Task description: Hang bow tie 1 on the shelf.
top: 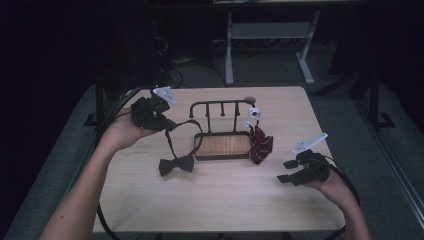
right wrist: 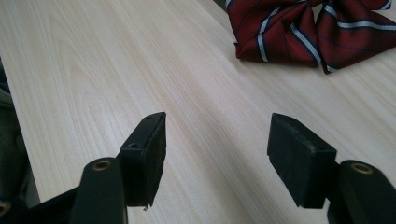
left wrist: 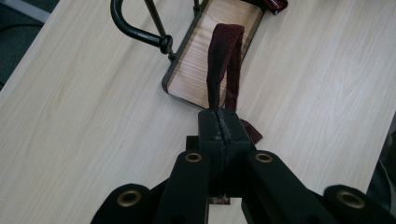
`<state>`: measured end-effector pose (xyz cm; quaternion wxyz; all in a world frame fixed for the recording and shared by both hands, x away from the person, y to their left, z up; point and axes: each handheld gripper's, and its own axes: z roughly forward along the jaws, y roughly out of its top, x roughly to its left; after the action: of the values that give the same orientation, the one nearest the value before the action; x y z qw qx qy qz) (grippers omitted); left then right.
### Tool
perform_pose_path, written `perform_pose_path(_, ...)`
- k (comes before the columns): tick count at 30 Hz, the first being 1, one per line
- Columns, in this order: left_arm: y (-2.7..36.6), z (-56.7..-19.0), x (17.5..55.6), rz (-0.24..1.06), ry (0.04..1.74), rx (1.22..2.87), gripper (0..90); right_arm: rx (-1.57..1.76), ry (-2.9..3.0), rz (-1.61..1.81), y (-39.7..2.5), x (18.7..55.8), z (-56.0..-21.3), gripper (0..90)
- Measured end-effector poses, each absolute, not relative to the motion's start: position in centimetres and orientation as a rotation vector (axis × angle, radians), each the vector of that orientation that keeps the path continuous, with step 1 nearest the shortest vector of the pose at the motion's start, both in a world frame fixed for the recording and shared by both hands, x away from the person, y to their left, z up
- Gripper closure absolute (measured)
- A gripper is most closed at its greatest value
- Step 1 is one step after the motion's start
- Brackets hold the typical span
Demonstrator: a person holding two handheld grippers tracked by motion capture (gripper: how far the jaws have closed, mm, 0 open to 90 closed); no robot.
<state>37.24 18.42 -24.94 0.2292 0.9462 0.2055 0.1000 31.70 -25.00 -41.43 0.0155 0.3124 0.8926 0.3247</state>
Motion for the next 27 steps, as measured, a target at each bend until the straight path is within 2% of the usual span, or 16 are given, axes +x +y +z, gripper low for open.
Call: perform_pose_path(27, 18.0, -24.3, 40.6, 0.283, 0.634, 2.624, 89.8, 0.968, 2.767, 1.015, -25.4, 31.6, -41.1, 37.3)
